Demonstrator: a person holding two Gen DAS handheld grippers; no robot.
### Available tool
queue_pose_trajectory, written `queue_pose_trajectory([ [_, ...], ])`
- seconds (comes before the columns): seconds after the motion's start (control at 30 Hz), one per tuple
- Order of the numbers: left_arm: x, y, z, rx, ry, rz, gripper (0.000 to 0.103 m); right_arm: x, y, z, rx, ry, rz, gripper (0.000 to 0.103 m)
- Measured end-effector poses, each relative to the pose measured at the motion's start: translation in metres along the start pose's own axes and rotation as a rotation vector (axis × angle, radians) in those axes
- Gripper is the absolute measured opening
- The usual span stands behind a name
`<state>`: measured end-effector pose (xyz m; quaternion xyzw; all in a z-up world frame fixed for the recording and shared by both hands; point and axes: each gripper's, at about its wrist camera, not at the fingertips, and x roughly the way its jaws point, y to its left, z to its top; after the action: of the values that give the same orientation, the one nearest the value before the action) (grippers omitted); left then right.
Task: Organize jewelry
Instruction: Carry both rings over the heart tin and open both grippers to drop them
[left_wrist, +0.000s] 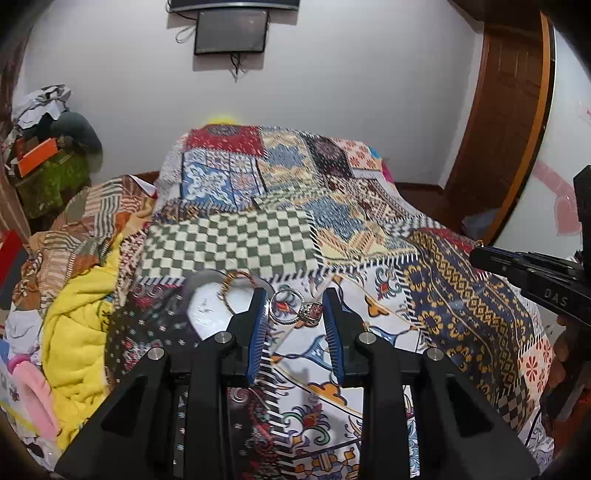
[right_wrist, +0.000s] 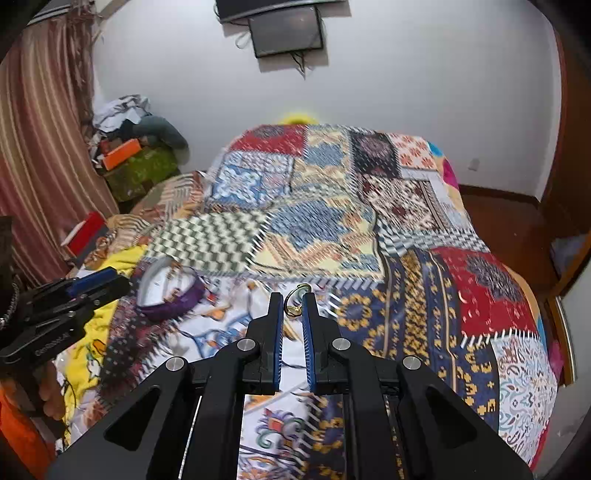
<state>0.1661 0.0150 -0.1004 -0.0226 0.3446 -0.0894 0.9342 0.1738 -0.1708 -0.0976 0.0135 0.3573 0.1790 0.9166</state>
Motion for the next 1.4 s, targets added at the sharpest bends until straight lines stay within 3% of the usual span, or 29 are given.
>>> queue_pose_trajectory([
  [0.4,-0.021,0.031,0.01,-0.05,-0.069,0.056,0.029,-0.001,0.049,0.025,-0.055,-0.065,0.095,0.009],
  [0.7,-0.024,0.056,0.014,-0.07,-0.094,0.105,0.029,0.019,0.08,0.033,-0.091,-0.058,0.181,0.009],
  [0.97,-0.004,0.076,0.011,-0.103,-0.065,0.118,0.029,0.05,0.099,0.033,-0.113,-0.008,0.23,0.009],
  [1.4,0.045,0.088,-0.005,-0.125,0.028,0.075,0.029,0.099,0.112,0.027,-0.127,0.101,0.285,0.009],
])
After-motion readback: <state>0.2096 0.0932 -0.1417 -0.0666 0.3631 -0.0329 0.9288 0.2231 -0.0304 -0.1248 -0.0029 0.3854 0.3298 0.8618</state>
